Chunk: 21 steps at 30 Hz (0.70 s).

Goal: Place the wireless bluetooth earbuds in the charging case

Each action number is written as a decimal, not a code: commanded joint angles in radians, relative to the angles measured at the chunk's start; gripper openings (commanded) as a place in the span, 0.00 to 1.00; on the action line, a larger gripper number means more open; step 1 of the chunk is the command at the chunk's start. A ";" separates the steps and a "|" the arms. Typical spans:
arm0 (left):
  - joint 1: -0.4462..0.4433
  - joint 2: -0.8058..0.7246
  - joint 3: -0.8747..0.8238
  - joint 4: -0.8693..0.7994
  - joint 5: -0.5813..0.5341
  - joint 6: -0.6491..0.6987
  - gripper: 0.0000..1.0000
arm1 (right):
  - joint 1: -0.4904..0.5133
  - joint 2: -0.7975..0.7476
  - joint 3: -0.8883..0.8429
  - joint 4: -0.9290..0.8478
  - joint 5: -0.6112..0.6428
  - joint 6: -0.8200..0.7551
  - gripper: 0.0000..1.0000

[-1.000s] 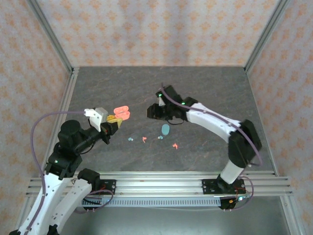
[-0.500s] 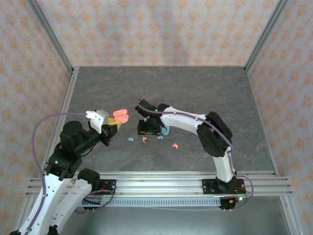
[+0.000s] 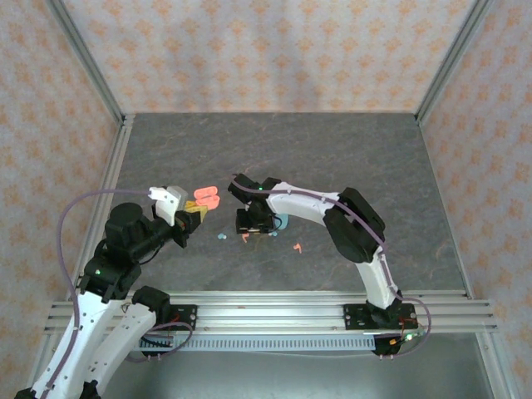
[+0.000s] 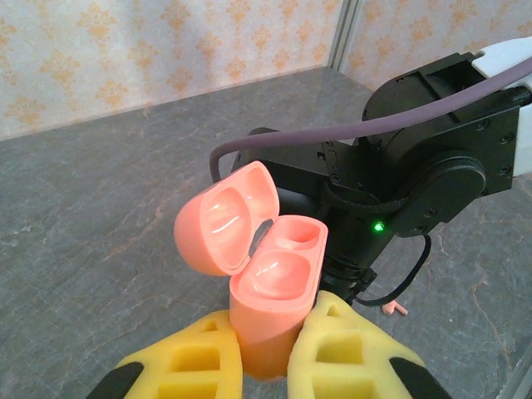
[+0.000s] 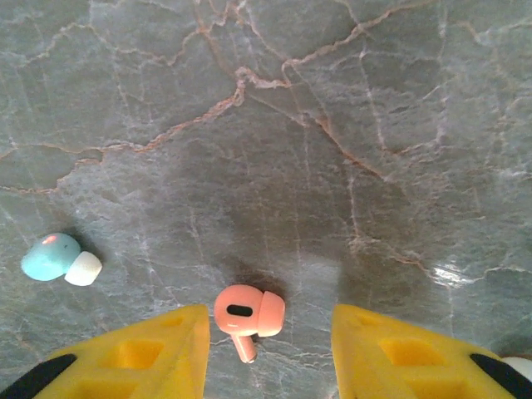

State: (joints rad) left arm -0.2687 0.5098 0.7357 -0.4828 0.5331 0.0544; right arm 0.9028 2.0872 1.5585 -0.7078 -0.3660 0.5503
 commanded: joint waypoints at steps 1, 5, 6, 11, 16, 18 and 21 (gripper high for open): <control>-0.011 -0.006 -0.005 -0.008 -0.016 0.018 0.00 | 0.002 0.026 0.040 -0.037 0.001 0.015 0.44; -0.010 -0.016 -0.011 -0.019 -0.020 0.016 0.00 | 0.004 0.040 0.047 -0.043 -0.006 0.016 0.44; -0.011 -0.018 -0.011 -0.021 -0.022 0.015 0.00 | 0.005 0.043 0.051 -0.045 -0.008 0.017 0.44; -0.010 -0.030 -0.014 -0.029 -0.029 0.018 0.00 | 0.008 0.058 0.070 -0.053 -0.014 0.014 0.44; -0.010 -0.030 -0.014 -0.034 -0.031 0.019 0.00 | 0.012 0.064 0.078 -0.060 -0.020 0.011 0.43; -0.010 -0.030 -0.015 -0.035 -0.034 0.018 0.00 | 0.013 0.066 0.078 -0.066 -0.021 0.013 0.43; -0.010 -0.031 -0.015 -0.038 -0.038 0.016 0.00 | 0.014 0.068 0.074 -0.070 -0.026 0.017 0.43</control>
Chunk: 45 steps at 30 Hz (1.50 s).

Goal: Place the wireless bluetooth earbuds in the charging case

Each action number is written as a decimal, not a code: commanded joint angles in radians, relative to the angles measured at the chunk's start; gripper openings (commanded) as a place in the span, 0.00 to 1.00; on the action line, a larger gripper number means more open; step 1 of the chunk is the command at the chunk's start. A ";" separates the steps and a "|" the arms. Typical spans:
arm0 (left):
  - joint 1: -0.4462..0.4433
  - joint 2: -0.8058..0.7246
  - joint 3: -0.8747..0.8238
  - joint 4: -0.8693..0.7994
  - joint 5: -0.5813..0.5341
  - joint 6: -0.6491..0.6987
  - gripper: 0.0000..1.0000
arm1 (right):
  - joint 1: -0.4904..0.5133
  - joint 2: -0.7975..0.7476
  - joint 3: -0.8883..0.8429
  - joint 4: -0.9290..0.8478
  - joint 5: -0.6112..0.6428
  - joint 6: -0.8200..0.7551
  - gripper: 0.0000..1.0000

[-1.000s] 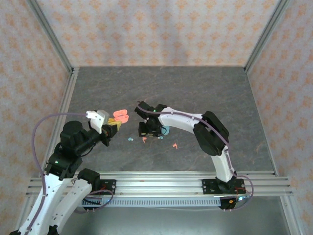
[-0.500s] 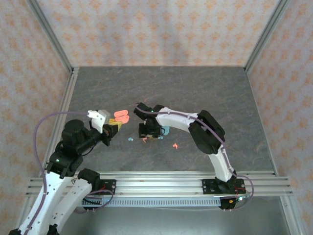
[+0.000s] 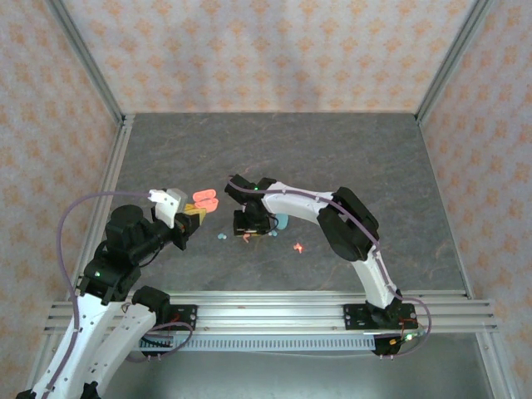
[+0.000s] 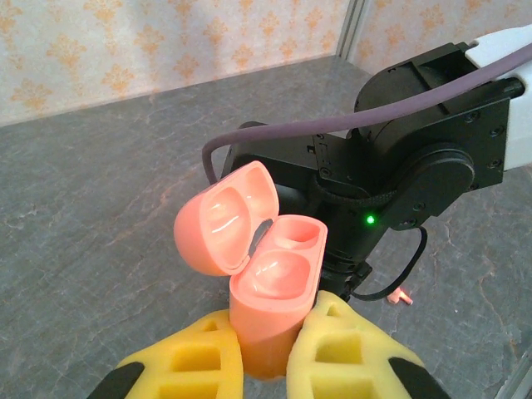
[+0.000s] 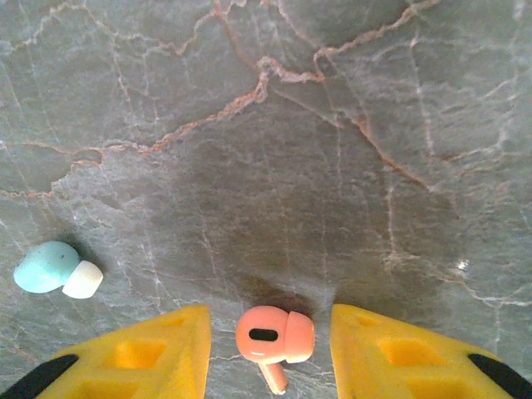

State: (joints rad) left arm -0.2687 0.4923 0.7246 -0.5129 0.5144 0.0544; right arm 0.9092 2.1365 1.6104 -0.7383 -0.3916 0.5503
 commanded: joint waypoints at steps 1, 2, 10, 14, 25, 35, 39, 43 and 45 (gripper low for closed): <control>-0.010 -0.015 -0.005 -0.008 -0.019 0.016 0.00 | 0.009 0.020 0.020 -0.040 -0.001 0.016 0.43; -0.010 -0.016 -0.006 -0.009 -0.020 0.015 0.00 | 0.010 0.020 0.019 -0.042 -0.001 0.015 0.43; -0.010 -0.026 -0.011 -0.012 -0.027 0.014 0.00 | 0.010 0.035 0.016 -0.038 -0.016 0.016 0.41; -0.010 -0.027 -0.013 -0.013 -0.036 0.010 0.00 | 0.011 0.043 0.017 -0.029 -0.026 0.022 0.38; -0.010 -0.059 -0.043 0.046 -0.071 -0.034 0.00 | 0.011 -0.024 -0.017 0.024 0.034 0.025 0.23; -0.011 -0.041 -0.052 0.097 -0.062 -0.067 0.00 | 0.011 -0.173 -0.104 0.104 0.179 0.019 0.20; -0.010 -0.021 -0.054 0.131 -0.047 -0.088 0.00 | 0.011 -0.260 -0.145 0.155 0.251 0.020 0.20; -0.011 0.014 -0.062 0.192 -0.031 -0.122 0.00 | 0.011 -0.368 -0.193 0.228 0.317 0.014 0.19; -0.010 0.036 -0.064 0.228 -0.022 -0.140 0.00 | 0.011 -0.416 -0.207 0.258 0.345 0.004 0.19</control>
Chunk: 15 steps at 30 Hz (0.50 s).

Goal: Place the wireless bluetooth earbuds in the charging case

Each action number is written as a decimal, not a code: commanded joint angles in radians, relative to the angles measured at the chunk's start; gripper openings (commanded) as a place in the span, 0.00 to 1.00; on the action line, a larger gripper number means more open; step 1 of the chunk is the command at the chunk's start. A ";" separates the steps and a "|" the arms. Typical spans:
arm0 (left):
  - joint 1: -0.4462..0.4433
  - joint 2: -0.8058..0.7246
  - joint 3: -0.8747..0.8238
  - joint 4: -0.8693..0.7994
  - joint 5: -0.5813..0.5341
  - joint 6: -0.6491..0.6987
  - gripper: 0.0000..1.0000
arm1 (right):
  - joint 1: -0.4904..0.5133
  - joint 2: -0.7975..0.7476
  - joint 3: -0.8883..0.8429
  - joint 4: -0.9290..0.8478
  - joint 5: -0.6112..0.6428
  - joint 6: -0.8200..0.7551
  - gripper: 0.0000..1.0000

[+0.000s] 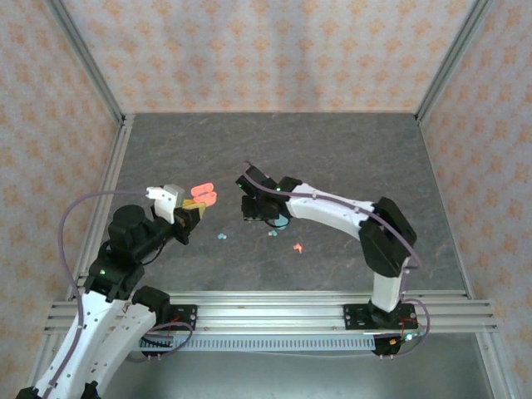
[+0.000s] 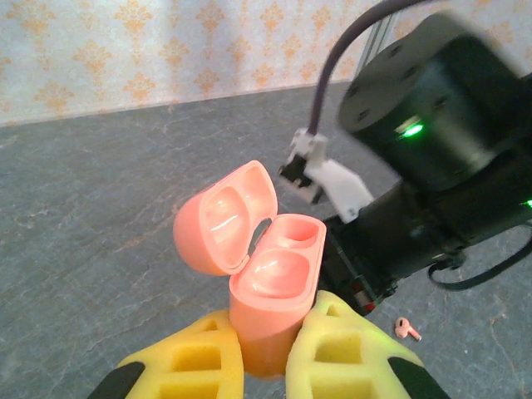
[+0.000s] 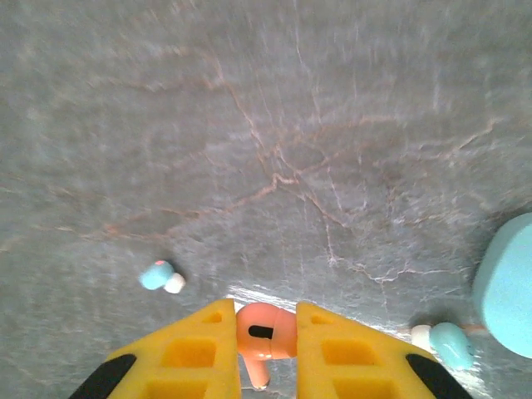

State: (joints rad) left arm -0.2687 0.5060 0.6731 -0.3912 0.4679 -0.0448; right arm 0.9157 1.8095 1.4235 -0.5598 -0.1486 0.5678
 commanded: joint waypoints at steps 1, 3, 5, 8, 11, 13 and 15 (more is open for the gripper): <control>-0.011 0.036 -0.012 0.129 0.030 -0.052 0.00 | 0.004 -0.116 -0.026 0.094 0.115 -0.022 0.19; -0.011 0.065 -0.010 0.167 0.039 -0.066 0.00 | 0.005 -0.166 -0.033 0.121 0.136 -0.044 0.19; -0.010 0.100 -0.004 0.206 0.055 -0.080 0.00 | 0.004 -0.220 -0.040 0.146 0.166 -0.068 0.19; -0.010 0.156 0.009 0.264 0.080 -0.102 0.00 | 0.004 -0.301 -0.059 0.198 0.201 -0.111 0.20; -0.013 0.208 0.022 0.321 0.095 -0.135 0.00 | 0.004 -0.380 -0.089 0.272 0.222 -0.154 0.20; -0.015 0.236 0.028 0.356 0.097 -0.152 0.00 | 0.005 -0.421 -0.106 0.312 0.227 -0.183 0.20; -0.022 0.258 0.037 0.385 0.089 -0.159 0.00 | 0.004 -0.459 -0.113 0.339 0.227 -0.215 0.21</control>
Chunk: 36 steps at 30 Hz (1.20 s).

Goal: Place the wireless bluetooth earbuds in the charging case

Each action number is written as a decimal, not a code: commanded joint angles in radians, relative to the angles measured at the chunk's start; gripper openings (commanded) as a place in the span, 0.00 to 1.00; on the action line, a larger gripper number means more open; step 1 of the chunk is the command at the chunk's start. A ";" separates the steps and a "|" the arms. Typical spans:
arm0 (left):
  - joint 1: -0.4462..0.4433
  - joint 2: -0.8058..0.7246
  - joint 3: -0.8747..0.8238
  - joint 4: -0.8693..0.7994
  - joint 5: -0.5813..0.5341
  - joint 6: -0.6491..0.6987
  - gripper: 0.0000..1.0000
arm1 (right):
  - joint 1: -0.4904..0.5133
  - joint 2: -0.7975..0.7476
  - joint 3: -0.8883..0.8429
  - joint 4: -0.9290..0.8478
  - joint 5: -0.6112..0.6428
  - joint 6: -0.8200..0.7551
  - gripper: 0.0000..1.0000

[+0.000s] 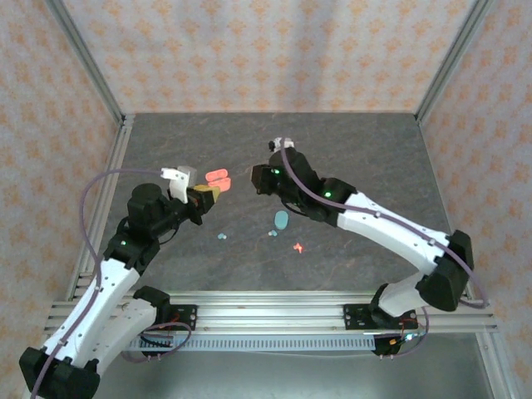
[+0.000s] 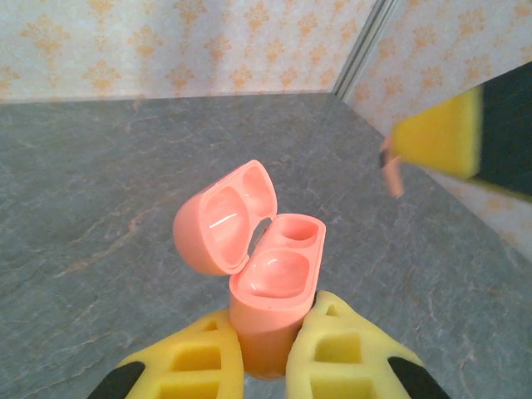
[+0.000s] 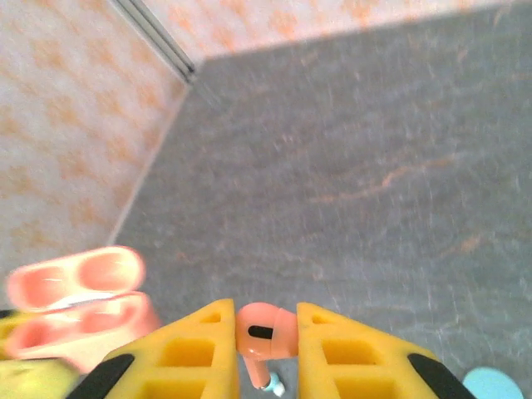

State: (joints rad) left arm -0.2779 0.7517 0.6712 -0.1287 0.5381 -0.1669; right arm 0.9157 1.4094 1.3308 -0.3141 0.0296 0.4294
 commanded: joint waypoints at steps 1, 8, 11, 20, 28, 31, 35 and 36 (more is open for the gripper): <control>-0.019 0.022 0.043 0.133 0.011 -0.037 0.00 | 0.004 -0.075 -0.021 0.102 0.049 -0.090 0.21; -0.079 0.090 0.074 0.230 -0.038 -0.030 0.00 | 0.005 -0.162 -0.045 0.192 0.013 -0.137 0.22; -0.120 0.136 0.095 0.277 -0.065 -0.027 0.00 | 0.005 -0.177 -0.048 0.226 -0.038 -0.160 0.23; -0.224 0.300 0.236 0.388 -0.107 0.034 0.00 | 0.004 -0.205 -0.029 0.286 -0.109 -0.236 0.23; -0.302 0.356 0.283 0.461 -0.196 0.068 0.00 | 0.004 -0.220 -0.034 0.301 -0.087 -0.264 0.24; -0.324 0.354 0.282 0.478 -0.230 0.078 0.00 | 0.004 -0.220 -0.020 0.281 -0.088 -0.277 0.24; -0.355 0.355 0.282 0.484 -0.263 0.100 0.00 | 0.004 -0.254 -0.012 0.271 -0.084 -0.294 0.24; -0.361 0.355 0.282 0.485 -0.265 0.105 0.00 | 0.005 -0.254 -0.012 0.270 -0.084 -0.299 0.24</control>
State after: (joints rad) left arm -0.6209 1.1099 0.9192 0.2897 0.3237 -0.1020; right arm 0.9157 1.1946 1.2919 -0.0540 -0.0525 0.1627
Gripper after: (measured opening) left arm 0.126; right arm 0.240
